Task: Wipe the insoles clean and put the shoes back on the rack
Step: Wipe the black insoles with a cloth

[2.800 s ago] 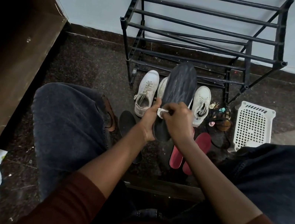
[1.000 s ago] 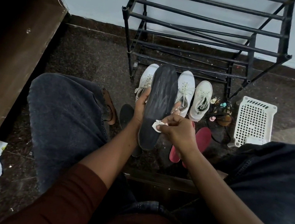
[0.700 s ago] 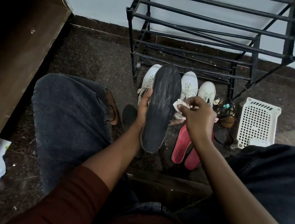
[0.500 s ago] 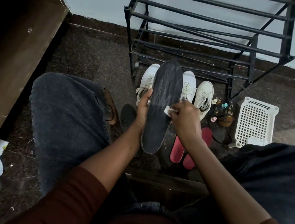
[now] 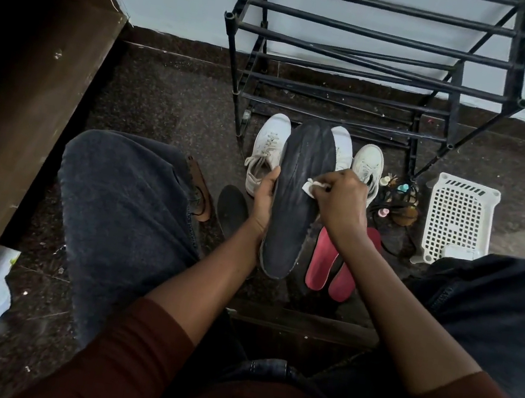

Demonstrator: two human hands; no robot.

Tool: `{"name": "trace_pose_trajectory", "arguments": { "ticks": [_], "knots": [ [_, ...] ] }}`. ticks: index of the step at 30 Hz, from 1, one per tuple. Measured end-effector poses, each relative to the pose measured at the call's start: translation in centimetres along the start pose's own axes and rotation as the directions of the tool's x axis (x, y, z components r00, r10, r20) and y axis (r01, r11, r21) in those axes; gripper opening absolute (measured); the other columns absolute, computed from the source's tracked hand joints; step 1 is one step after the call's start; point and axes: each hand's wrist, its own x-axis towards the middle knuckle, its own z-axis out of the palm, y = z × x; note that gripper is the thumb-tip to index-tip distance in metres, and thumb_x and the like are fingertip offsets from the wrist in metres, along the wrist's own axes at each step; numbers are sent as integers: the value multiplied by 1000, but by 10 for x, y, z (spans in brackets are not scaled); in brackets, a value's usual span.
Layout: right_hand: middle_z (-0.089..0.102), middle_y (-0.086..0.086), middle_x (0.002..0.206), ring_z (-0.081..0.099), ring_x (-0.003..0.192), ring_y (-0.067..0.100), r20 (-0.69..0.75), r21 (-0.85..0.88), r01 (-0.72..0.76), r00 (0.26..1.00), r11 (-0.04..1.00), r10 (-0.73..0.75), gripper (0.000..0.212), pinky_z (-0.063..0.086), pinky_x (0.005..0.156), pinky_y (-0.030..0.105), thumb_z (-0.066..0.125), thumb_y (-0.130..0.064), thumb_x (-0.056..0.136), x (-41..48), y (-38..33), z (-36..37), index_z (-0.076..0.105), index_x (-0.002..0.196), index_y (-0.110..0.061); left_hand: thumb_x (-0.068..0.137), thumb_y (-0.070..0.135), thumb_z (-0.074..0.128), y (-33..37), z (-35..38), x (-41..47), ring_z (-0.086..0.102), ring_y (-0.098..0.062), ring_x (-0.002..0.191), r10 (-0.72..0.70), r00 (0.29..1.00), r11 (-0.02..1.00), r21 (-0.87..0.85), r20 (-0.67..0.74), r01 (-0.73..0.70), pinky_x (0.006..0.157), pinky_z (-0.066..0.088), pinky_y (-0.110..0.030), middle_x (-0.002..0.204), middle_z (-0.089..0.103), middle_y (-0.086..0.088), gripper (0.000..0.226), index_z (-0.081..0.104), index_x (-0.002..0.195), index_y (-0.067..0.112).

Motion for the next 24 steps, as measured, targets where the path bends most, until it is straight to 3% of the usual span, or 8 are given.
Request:
{"name": "trace_pose_trajectory", "arguments": {
  "ticks": [3, 7, 11, 13, 16, 24],
  "knots": [
    [63, 18, 101, 58, 94, 30, 24, -3, 1, 1000, 1000, -1, 18, 33, 74, 17, 64, -4, 80, -3, -2, 2, 71, 97, -2, 99, 39, 26, 4, 0, 0, 69, -22, 74, -9, 1000, 1000, 14, -1, 9, 70, 56, -26, 81, 72, -13, 60, 72, 90, 2],
    [63, 13, 96, 59, 87, 23, 135, -1, 45, 990, 999, -45, 16, 29, 67, 9, 67, -7, 80, -26, 1, 7, 72, 94, -2, 100, 39, 24, 10, 1, 1, 67, -24, 80, 34, 999, 999, 6, -42, -34, 80, 51, -34, 85, 70, -14, 52, 60, 99, 1],
    [64, 12, 100, 60, 89, 23, 149, 32, -4, 989, 999, -1, 17, 32, 69, 9, 69, -8, 78, -33, 9, 6, 73, 93, -3, 99, 39, 30, 5, 4, -2, 60, -26, 91, 30, 998, 998, 55, -52, -27, 88, 46, -37, 91, 68, -15, 48, 59, 104, 1],
    [64, 14, 97, 60, 89, 25, 127, 37, -25, 992, 999, 20, 16, 33, 70, 11, 70, -8, 77, -26, 9, 5, 73, 92, -3, 97, 32, 38, 4, 4, -3, 67, -25, 85, 65, 998, 991, 116, -22, -63, 81, 55, -34, 90, 70, -16, 42, 65, 101, 0],
    [61, 19, 100, 59, 92, 31, 51, 19, -22, 999, 1000, 21, 17, 41, 77, 25, 67, -6, 80, -14, 6, 6, 72, 95, -2, 96, 16, 39, 5, 3, -4, 70, -22, 69, 83, 996, 982, 173, -22, -78, 67, 58, -27, 78, 72, -13, 40, 75, 82, 2],
    [56, 20, 102, 56, 94, 32, 31, -6, 8, 999, 1000, -7, 20, 38, 76, 23, 60, -6, 85, -5, 3, 9, 70, 103, -3, 96, 24, 32, 5, 0, -10, 69, -25, 72, 9, 1000, 999, 46, -18, -8, 68, 58, -29, 82, 71, -16, 38, 58, 105, -2]
  ]
}}
